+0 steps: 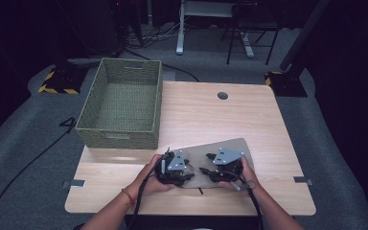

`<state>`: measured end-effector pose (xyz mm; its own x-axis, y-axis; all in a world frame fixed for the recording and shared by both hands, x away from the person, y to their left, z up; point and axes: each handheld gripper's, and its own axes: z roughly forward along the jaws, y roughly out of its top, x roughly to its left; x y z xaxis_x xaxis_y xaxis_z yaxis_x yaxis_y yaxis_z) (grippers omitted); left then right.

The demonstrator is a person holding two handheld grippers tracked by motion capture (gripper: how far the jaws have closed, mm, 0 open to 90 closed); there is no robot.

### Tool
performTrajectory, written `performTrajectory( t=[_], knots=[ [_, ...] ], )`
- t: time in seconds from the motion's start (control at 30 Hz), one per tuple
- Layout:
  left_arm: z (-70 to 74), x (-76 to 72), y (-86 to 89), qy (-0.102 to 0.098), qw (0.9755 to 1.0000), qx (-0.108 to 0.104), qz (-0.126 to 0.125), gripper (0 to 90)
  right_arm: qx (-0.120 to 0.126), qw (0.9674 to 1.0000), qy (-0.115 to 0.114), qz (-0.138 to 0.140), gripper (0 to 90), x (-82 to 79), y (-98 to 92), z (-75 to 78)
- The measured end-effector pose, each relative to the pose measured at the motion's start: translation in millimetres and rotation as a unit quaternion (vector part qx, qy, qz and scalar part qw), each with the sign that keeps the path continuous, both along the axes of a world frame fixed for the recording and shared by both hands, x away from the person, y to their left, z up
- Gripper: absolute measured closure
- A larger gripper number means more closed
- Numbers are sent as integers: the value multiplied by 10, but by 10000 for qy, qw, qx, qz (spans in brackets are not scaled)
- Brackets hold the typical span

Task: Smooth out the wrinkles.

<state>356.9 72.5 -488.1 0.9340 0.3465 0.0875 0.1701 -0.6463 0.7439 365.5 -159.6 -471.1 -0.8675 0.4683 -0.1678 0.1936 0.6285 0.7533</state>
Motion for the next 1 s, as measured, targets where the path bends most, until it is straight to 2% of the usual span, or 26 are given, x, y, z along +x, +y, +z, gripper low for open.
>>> performTrajectory(
  t=[0.03,0.1,0.17,0.23,0.27,0.3,0.33,0.37,0.4,0.43,0.47,0.5,0.53,0.57,0.6,0.63,0.67,0.77,0.83,0.87,0.93,1.0],
  knots=[
    [-14,0,11,31,10000,-59,5,472,1,10000,74,6,409,50,-5,-41],
    [-35,2,26,41,9999,-150,-21,480,236,9993,276,-33,406,139,-97,-70],
    [-46,-13,30,-3,9998,-174,-11,483,289,9989,347,-131,403,198,-237,-66],
    [-53,-31,26,-71,9998,-170,-10,485,232,9982,266,-481,439,271,-426,-56],
    [-55,-36,24,-85,9998,-176,2,490,65,9971,125,-751,400,322,-536,-63],
    [-59,-43,22,-88,9998,-185,23,489,156,9961,205,-844,424,370,-631,-74],
    [-62,-47,24,-73,9998,-199,44,489,242,9920,337,-1189,434,450,-795,-95],
    [-63,-49,23,-80,9997,-206,48,490,211,9877,396,-1498,423,514,-916,-120],
    [-62,-52,21,-83,9998,-194,60,490,258,9845,544,-1649,420,574,-1033,-142],
    [-61,-54,18,-52,9998,-196,86,489,251,9800,592,-1884,449,610,-1129,-155],
    [-64,-61,13,-34,9997,-212,127,490,-37,9727,389,-2286,460,630,-1200,-161],
    [-67,-73,10,-60,9996,-216,143,489,-271,9657,267,-2570,454,650,-1264,-164],
    [-69,-87,7,-70,9996,-204,163,489,-211,9619,281,-2711,454,652,-1332,-150],
    [-67,-100,0,-82,9996,-186,217,490,-58,9599,294,-2787,449,635,-1385,-120],
    [-64,-116,-8,-72,9996,-163,235,489,9,9593,247,-2811,437,596,-1411,-70],
    [-64,-133,-18,-95,9995,-152,243,489,109,9609,153,-2763,432,535,-1410,-3],
    [-63,-148,-27,-116,9995,-139,256,489,290,9656,93,-2582,431,455,-1387,70],
    [-58,-167,-43,-184,9994,-78,286,488,633,9841,-80,-1659,414,144,-1160,247],
    [-56,-166,-42,-185,9994,-71,280,488,683,9928,-30,-979,407,-48,-930,267],
    [-58,-165,-40,-186,9994,-77,280,487,612,9959,-4,-667,406,-133,-810,246],
    [-61,-164,-32,-188,9994,-93,265,488,336,9990,91,-282,406,-251,-603,153],
    [-65,-162,-26,-178,9995,-104,238,487,-100,9997,112,-180,407,-290,-493,15]
  ],
)
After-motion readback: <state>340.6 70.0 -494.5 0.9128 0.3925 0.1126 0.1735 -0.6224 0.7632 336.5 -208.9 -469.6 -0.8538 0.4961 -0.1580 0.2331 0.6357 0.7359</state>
